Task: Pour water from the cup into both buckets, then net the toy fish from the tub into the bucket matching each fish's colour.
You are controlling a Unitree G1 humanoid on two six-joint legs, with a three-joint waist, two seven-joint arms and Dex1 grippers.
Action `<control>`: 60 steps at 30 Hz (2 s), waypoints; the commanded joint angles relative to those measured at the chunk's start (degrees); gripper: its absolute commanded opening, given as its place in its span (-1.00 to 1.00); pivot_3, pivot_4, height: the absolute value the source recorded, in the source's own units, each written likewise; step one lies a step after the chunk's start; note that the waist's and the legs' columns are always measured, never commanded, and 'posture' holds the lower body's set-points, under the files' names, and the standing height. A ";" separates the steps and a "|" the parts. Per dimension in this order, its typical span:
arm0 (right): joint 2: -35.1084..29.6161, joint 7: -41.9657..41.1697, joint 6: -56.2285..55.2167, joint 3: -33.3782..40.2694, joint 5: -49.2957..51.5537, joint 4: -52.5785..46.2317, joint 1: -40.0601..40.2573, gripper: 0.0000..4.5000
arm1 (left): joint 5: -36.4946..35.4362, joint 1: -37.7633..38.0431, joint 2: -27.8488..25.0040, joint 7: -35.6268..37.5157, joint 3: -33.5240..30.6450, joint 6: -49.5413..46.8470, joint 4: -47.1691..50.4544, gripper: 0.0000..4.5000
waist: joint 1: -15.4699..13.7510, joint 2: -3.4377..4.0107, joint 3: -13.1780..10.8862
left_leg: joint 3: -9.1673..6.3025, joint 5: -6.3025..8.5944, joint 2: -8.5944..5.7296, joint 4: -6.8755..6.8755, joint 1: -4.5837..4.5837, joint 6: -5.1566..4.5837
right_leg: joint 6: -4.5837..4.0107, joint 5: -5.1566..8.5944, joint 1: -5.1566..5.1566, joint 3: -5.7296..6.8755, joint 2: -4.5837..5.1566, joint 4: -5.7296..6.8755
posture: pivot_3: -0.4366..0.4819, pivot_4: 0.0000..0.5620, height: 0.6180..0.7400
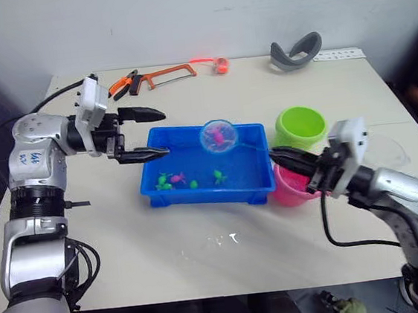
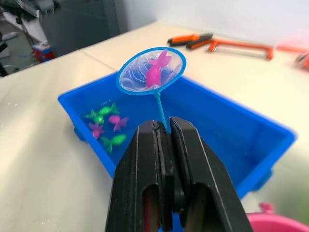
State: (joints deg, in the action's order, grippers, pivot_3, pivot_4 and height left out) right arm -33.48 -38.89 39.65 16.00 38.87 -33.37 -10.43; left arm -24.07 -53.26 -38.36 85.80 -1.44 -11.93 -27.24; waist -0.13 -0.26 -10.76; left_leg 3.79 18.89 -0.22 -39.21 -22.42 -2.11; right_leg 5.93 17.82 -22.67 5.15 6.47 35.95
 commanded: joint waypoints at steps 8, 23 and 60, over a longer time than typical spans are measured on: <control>-7.18 -2.09 -1.30 25.87 2.21 -9.66 18.86 -1.00 | -4.73 4.18 10.27 -9.91 2.34 -8.22 17.70 0.99 | -0.75 -0.01 0.01 | -0.04 -0.05 -0.02 -0.01 0.08 -0.05 | 0.02 -0.01 0.17 -0.30 0.00 -0.06 | -0.05 -0.47 1.00; -0.58 -8.02 -28.10 28.83 -15.57 -4.17 37.15 -1.00 | -2.43 9.68 17.18 -15.30 7.40 -7.72 22.74 0.99 | -1.24 0.00 0.02 | 0.13 -0.11 -0.08 0.01 0.26 -0.08 | 0.12 -0.07 0.21 -0.75 -0.10 -0.02 | -0.05 -0.47 1.00; -3.75 22.18 -93.71 29.23 -71.32 18.50 36.62 -1.00 | -1.07 9.76 16.77 -10.14 9.29 -1.34 18.70 0.99 | -1.17 0.01 0.02 | 0.12 -0.24 -0.06 0.02 0.34 0.11 | 0.08 -0.04 0.24 -0.78 -0.18 -0.04 | -0.05 -0.47 1.00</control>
State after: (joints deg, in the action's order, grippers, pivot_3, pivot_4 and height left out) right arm -36.37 -18.88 -52.82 43.67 -31.82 -13.92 25.95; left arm -25.22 -43.64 -21.39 75.69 7.85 -13.72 -9.91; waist -1.30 -0.25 -10.73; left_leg 3.91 18.64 -0.28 -39.19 -22.09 -2.00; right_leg 6.01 17.78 -22.43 4.37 6.29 35.91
